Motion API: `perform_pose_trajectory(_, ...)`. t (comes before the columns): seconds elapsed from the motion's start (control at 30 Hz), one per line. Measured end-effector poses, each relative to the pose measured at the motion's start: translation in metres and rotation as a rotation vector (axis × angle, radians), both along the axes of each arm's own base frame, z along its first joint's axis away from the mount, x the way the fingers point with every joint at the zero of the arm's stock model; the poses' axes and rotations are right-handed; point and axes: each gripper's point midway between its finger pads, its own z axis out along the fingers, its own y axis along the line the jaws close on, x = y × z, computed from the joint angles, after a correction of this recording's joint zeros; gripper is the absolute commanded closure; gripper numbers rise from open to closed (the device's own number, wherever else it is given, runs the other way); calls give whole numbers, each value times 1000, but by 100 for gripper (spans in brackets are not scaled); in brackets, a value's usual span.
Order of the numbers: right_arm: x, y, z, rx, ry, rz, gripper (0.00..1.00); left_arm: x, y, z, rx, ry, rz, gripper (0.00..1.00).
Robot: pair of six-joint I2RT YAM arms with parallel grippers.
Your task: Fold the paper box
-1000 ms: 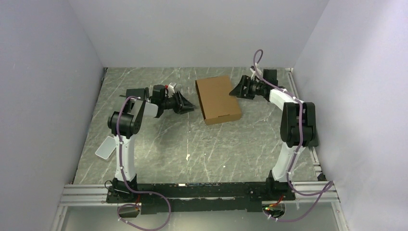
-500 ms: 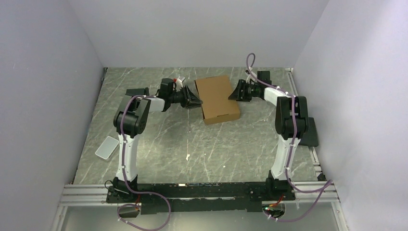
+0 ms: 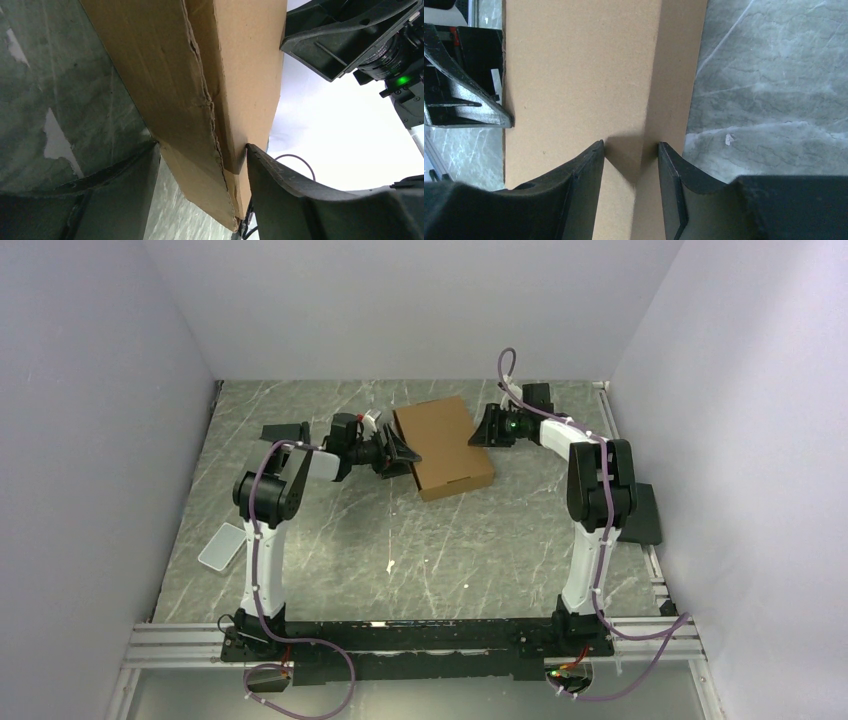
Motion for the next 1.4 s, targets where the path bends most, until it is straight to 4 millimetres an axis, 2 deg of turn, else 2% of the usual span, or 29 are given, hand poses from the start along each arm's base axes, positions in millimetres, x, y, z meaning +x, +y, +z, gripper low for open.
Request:
perform_pose_trajectory(0.17, 0, 2, 1, -3, -5, 10, 56, 1, 0, 0, 7, 13, 6, 32)
perform_pose_trajectory(0.3, -1, 3, 1, -5, -14, 25, 58, 3, 1, 0, 16, 35, 10, 50)
perform_pose_trajectory(0.43, 0, 8, 8, -35, -48, 52, 58, 3, 2, 3, 0, 44, 8, 58)
perform_pose_trajectory(0.57, 0, 17, 24, -94, -111, 76, 56, 2, 8, 4, -25, 38, 11, 69)
perform_pose_trajectory(0.67, -4, 27, 43, -135, -171, 104, 51, 1, 14, 4, -51, 30, 10, 70)
perform_pose_trajectory(0.8, -11, 41, 67, -150, -225, 155, 37, -1, 22, 5, -73, 19, 8, 71)
perform_pose_trajectory(0.97, -19, 46, 79, -124, -238, 192, 19, -1, 25, 5, -83, 0, 8, 71)
perform_pose_trajectory(1.03, -20, 43, 80, -99, -221, 188, 12, -1, 23, 5, -86, -11, 6, 71)
perform_pose_trajectory(1.07, -21, 41, 81, -86, -211, 185, 2, 0, 23, 5, -88, -16, 5, 71)
perform_pose_trajectory(1.23, -18, 26, 80, -24, -157, 136, 0, 1, 23, 5, -93, -29, 4, 71)
perform_pose_trajectory(1.33, -12, 16, 66, -4, -106, 95, 0, 1, 22, 5, -96, -29, -1, 71)
perform_pose_trajectory(1.4, -10, 8, 49, 20, -58, 64, 0, 1, 22, 5, -97, -29, -5, 71)
